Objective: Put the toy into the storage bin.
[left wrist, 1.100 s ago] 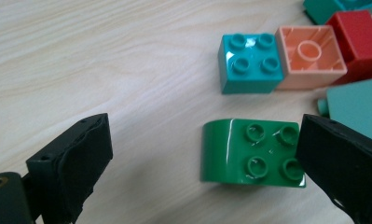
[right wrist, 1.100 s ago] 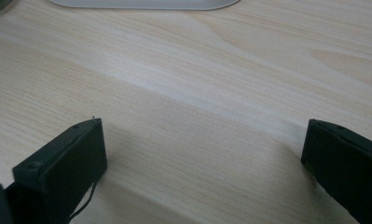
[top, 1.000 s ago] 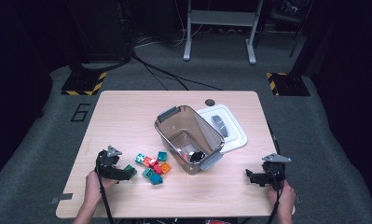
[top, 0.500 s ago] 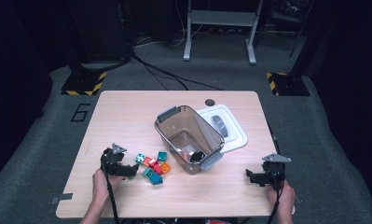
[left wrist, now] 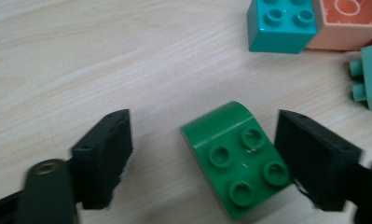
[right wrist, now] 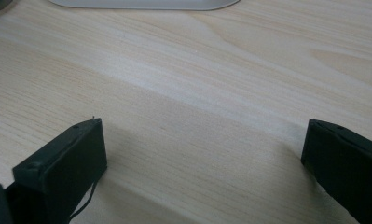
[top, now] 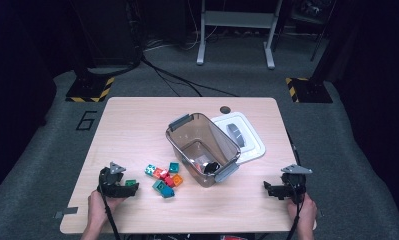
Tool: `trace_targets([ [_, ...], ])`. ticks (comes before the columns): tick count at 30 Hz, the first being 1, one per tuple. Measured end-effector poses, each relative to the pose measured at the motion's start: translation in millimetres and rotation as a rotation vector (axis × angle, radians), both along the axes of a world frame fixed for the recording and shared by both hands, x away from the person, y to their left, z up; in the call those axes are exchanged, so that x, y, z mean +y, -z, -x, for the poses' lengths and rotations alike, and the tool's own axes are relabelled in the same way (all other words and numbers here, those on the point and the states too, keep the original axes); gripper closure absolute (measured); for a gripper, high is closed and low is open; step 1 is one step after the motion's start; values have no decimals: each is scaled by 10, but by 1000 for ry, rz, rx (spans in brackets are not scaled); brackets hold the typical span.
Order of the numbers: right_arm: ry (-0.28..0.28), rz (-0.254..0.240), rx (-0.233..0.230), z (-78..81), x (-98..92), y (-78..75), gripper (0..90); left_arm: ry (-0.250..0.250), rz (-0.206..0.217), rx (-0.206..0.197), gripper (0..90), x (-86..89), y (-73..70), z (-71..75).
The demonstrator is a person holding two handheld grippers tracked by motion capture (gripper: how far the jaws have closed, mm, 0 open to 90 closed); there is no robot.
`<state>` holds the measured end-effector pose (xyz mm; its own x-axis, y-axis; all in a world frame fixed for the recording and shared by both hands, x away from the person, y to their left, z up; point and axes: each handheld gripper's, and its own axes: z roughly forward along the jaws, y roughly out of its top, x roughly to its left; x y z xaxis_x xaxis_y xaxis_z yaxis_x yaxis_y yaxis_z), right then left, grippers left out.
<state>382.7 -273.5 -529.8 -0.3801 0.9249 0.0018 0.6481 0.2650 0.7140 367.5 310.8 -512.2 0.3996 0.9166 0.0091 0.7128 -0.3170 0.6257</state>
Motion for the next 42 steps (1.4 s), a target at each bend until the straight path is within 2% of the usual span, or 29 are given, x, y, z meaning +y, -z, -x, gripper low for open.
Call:
trace_targets([
  [4,0,0,0,0,0,0,0,7,3,-4,334,26,9,20],
  [6,0,0,0,0,0,0,0,4,18,-9,404,31,10,22],
  [7,0,0,0,0,0,0,0,0,9,-12,438,38,2,20],
  [10,0,0,0,0,0,0,0,-17,25,-40,575,42,14,17],
  [15,0,0,0,0,0,0,0,-10,21,-39,589,52,9,5],
  [21,0,0,0,0,0,0,0,-2,61,-55,590,50,-60,-8],
  [27,0,0,0,0,0,0,0,13,88,-60,590,35,-160,-48],
  [29,0,0,0,0,0,0,0,26,82,-52,590,36,-200,-63],
  [33,0,0,0,0,0,0,0,31,103,-65,590,-2,-271,-93],
  [42,0,0,0,0,0,0,0,81,100,-82,590,-115,-471,-172],
])
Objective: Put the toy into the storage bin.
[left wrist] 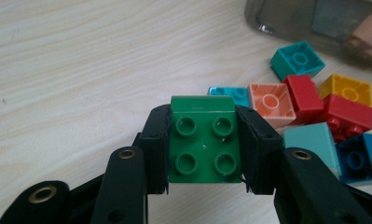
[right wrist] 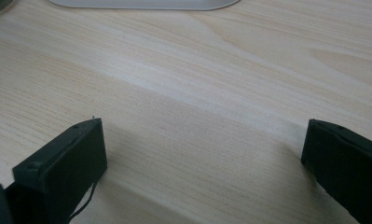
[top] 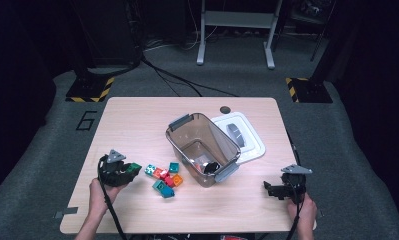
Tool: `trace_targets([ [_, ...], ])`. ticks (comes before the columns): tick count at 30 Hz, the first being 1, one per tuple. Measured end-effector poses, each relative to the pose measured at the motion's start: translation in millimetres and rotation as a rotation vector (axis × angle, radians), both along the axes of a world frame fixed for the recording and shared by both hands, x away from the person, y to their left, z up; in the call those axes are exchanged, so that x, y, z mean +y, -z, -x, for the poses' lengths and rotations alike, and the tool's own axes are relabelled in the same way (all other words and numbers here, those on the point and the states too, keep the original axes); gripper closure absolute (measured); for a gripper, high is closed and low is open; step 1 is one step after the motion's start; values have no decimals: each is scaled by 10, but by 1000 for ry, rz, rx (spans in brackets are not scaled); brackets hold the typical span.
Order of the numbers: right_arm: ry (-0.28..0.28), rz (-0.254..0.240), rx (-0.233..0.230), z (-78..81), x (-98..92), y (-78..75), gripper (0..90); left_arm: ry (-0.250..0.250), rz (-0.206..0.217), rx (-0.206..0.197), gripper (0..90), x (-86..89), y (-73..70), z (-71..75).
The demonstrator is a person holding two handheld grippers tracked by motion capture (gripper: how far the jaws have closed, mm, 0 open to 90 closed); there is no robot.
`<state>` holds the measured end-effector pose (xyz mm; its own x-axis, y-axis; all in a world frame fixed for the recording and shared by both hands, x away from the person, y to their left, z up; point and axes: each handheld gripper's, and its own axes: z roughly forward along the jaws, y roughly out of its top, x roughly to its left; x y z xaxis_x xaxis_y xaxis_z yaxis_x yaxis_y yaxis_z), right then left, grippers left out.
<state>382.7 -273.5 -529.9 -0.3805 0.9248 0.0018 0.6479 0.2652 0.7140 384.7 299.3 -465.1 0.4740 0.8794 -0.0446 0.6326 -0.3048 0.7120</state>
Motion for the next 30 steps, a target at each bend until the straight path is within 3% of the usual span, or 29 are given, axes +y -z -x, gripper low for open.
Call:
trace_targets([
  [16,0,0,0,0,0,0,0,53,38,-58,590,-188,-377,-109],
  [30,0,0,0,0,0,0,0,144,39,-106,590,-461,-777,-234],
])
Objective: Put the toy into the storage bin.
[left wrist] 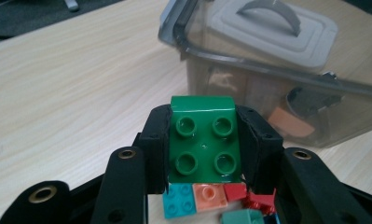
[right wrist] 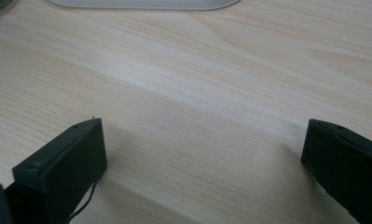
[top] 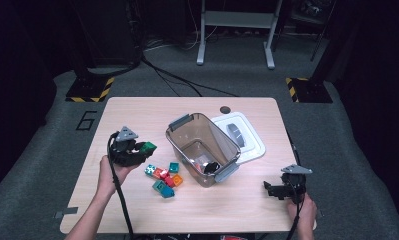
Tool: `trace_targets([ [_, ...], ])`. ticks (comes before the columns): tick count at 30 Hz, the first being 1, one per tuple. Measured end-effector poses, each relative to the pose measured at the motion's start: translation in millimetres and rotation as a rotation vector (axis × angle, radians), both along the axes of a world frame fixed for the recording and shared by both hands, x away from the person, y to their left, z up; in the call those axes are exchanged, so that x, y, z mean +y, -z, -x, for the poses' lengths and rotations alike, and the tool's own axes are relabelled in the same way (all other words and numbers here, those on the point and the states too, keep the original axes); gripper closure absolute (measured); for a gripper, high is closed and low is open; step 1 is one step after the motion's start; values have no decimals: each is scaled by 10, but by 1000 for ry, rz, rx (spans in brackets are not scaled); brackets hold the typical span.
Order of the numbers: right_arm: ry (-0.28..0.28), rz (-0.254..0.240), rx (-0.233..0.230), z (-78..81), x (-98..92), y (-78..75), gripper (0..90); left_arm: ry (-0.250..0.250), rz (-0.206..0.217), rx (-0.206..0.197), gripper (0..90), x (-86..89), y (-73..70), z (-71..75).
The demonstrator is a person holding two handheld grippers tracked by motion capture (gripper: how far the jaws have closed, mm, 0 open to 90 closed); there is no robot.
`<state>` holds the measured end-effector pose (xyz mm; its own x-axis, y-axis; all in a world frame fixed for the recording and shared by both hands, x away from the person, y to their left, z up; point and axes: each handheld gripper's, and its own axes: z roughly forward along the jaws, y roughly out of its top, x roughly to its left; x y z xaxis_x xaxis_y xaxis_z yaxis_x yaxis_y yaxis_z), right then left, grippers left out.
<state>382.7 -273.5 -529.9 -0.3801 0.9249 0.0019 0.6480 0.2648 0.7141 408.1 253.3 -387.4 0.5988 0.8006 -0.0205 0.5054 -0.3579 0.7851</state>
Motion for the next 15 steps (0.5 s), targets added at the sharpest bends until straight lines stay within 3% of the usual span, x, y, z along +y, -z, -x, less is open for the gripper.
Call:
trace_targets([
  [8,0,0,0,0,0,0,0,58,-20,-29,590,-252,-177,-69],
  [15,0,0,0,0,0,0,0,91,-11,-38,590,-457,-263,-124],
])
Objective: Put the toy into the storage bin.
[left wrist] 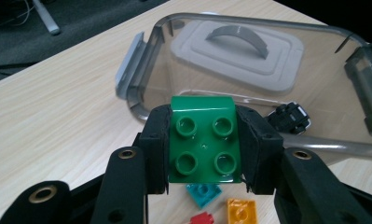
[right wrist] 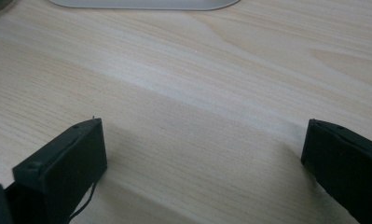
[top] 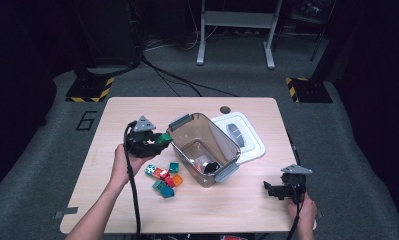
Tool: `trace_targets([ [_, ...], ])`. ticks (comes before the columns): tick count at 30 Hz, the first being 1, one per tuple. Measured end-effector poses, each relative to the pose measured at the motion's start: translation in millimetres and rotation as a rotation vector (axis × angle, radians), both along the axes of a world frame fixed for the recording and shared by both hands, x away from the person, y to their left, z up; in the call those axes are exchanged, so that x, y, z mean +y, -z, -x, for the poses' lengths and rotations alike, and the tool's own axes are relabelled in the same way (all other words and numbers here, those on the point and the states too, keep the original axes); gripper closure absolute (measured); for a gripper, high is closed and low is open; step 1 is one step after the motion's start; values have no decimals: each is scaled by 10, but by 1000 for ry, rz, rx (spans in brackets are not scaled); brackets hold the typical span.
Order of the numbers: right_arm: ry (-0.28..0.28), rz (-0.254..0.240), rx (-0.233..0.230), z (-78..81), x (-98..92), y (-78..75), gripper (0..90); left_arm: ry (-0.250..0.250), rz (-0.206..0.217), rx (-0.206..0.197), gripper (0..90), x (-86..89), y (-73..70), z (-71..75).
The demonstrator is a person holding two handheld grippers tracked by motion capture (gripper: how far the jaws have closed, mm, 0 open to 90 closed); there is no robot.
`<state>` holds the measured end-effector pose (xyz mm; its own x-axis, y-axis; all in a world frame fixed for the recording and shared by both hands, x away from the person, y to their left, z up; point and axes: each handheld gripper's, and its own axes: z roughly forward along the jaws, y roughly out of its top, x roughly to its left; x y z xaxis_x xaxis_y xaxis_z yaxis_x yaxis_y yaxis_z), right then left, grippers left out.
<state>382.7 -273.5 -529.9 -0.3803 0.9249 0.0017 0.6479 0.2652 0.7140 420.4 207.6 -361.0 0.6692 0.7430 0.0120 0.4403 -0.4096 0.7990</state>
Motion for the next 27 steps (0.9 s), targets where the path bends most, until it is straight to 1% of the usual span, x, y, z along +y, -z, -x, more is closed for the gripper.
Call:
trace_targets([
  [2,0,0,0,0,0,0,0,8,0,-1,590,-55,-11,-12],
  [3,0,0,0,0,0,0,0,18,-6,2,590,-90,-19,-22],
  [7,0,0,0,0,0,0,0,42,-1,2,590,-217,-21,-46],
  [10,0,0,0,0,0,0,0,59,4,10,590,-312,-20,-53],
  [11,0,0,0,0,0,0,0,66,-1,11,590,-329,-21,-54],
  [13,0,0,0,0,0,0,0,73,15,11,590,-385,-14,-52],
  [14,0,0,0,0,0,0,0,80,13,9,590,-399,-13,-52],
  [15,0,0,0,0,0,0,0,89,22,17,590,-430,-8,-51],
  [17,0,0,0,0,0,0,0,100,28,29,590,-485,14,-48],
  [18,0,0,0,0,0,0,0,104,31,28,590,-507,24,-46],
  [19,0,0,0,0,0,0,0,114,37,39,590,-543,40,-41],
  [20,0,0,0,0,0,0,0,125,30,49,590,-568,48,-32],
  [21,0,0,0,0,0,0,0,131,36,49,590,-602,64,-26],
  [24,0,0,0,0,0,0,0,159,44,66,589,-700,112,3],
  [25,0,0,0,0,0,0,0,168,39,70,589,-723,123,11],
  [27,0,0,0,0,0,0,0,186,44,87,589,-795,168,31],
])
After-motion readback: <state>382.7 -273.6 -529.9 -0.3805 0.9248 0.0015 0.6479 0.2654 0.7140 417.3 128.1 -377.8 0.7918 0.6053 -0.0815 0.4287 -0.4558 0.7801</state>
